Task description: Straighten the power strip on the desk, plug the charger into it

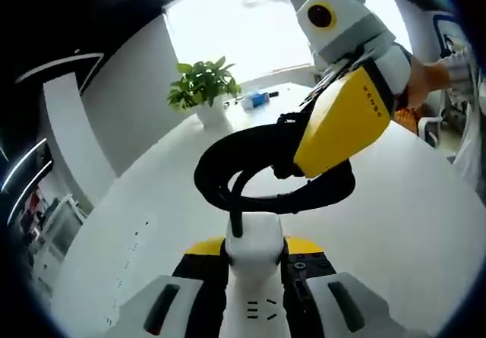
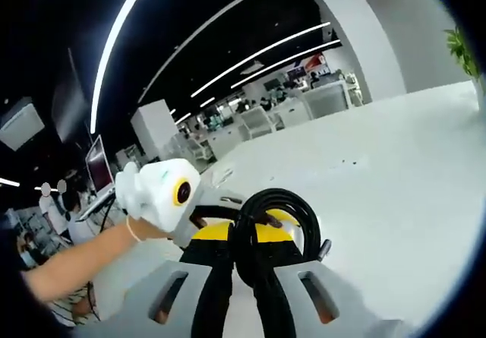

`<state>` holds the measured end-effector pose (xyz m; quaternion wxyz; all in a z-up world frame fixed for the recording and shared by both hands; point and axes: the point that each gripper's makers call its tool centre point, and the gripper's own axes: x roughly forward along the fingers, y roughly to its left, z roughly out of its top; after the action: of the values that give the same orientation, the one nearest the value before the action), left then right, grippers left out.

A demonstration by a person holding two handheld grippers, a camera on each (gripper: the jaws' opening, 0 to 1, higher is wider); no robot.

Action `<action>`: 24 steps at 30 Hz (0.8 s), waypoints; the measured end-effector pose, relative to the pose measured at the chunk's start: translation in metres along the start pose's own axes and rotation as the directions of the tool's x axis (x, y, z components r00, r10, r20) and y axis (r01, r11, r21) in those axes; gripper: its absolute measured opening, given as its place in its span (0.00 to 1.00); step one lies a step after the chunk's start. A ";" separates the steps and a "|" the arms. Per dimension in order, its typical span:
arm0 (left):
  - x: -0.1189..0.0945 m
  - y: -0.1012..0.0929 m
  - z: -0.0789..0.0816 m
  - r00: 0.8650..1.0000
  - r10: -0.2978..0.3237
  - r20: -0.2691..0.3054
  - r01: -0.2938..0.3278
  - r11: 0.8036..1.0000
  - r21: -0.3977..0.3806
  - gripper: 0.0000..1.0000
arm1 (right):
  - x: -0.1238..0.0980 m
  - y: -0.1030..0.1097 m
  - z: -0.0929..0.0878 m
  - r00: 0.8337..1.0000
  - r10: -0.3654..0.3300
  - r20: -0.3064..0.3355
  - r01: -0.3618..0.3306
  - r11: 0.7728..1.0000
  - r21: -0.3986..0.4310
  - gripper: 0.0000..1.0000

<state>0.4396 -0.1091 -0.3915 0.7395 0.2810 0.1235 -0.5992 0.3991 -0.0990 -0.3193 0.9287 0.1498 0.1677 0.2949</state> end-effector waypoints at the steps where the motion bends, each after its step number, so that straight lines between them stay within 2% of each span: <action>1: -0.001 0.000 0.000 1.000 0.007 0.012 -0.007 1.000 0.013 0.26 | -0.001 0.000 0.000 1.000 0.004 -0.001 -0.004 1.000 0.005 0.07; 5: -0.001 0.001 0.000 0.998 0.045 0.053 -0.045 0.999 -0.001 0.26 | -0.001 0.000 0.000 1.000 0.013 0.003 -0.013 1.000 0.027 0.07; 10: -0.006 0.006 -0.005 0.996 0.073 0.042 -0.073 0.997 -0.013 0.29 | 0.000 -0.001 0.002 1.000 0.011 0.005 -0.011 0.999 0.033 0.07; 13: -0.013 0.008 -0.006 0.995 0.078 0.055 -0.077 0.997 -0.024 0.32 | -0.002 -0.002 0.002 1.000 0.012 0.008 -0.013 0.999 0.046 0.07; 16: -0.021 0.014 -0.004 0.991 0.109 0.081 -0.106 0.993 -0.047 0.41 | 0.000 -0.006 0.005 1.000 0.011 0.013 -0.012 0.998 0.054 0.07; 19: -0.031 0.025 -0.008 0.984 0.163 0.068 -0.157 0.984 -0.080 0.58 | 0.001 -0.008 0.007 1.000 0.011 0.018 -0.013 0.998 0.062 0.07; 22: -0.040 0.030 -0.007 0.977 0.192 0.090 -0.181 0.977 -0.110 0.68 | 0.002 -0.009 0.008 1.000 0.013 0.020 -0.015 0.998 0.068 0.07; 24: -0.047 0.036 -0.007 0.969 0.227 0.099 -0.212 0.967 -0.137 0.78 | 0.003 -0.009 0.009 1.000 0.013 0.020 -0.014 0.998 0.066 0.07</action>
<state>0.4635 -0.0624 -0.3626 0.8234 0.2112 0.0866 -0.5196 0.4094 -0.1063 -0.3155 0.9228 0.1845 0.1672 0.2939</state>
